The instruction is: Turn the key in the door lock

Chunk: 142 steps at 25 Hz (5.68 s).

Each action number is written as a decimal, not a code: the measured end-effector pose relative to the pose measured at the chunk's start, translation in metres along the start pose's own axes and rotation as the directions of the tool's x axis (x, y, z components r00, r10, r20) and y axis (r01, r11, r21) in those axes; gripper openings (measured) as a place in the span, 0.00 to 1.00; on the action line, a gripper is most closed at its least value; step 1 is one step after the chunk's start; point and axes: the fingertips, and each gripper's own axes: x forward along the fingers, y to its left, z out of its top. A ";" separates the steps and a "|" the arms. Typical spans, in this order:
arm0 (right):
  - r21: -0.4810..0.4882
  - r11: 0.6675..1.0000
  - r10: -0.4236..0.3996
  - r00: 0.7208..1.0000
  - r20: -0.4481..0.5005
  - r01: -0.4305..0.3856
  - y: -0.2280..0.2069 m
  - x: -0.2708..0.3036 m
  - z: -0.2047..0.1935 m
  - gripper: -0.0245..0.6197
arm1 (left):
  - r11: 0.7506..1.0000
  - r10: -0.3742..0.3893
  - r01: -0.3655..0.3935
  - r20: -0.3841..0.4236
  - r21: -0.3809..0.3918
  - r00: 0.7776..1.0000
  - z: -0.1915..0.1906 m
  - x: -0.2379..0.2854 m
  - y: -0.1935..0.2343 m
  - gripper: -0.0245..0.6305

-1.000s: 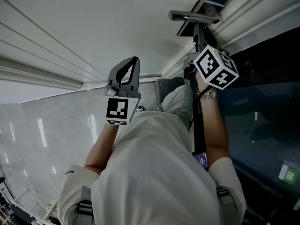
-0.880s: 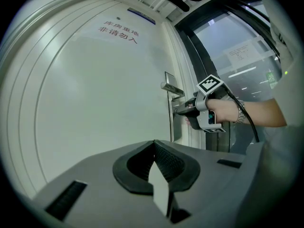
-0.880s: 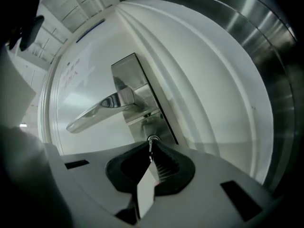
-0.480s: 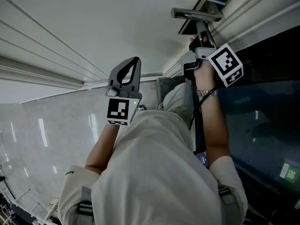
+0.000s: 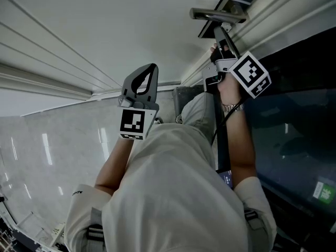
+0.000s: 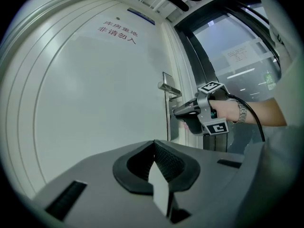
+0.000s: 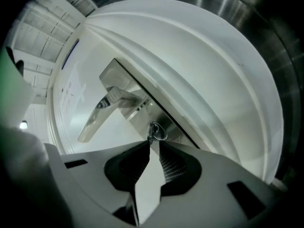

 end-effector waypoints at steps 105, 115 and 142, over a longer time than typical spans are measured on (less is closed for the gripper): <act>-0.672 0.709 -0.177 0.977 0.123 0.213 0.012 0.001 0.023 0.05 | 1.000 0.006 -0.006 0.000 -0.023 1.000 -0.003 -0.011 -0.009 0.05; -0.101 0.992 -0.071 0.992 0.100 0.081 0.000 -0.003 0.027 0.05 | 0.999 -0.002 0.002 -0.005 -0.032 1.000 -0.006 -0.010 -0.016 0.05; -0.254 0.966 -0.057 0.998 0.000 0.055 -0.004 -0.017 0.006 0.28 | 1.000 -0.007 0.007 0.007 -0.020 1.000 -0.001 -0.010 -0.025 0.05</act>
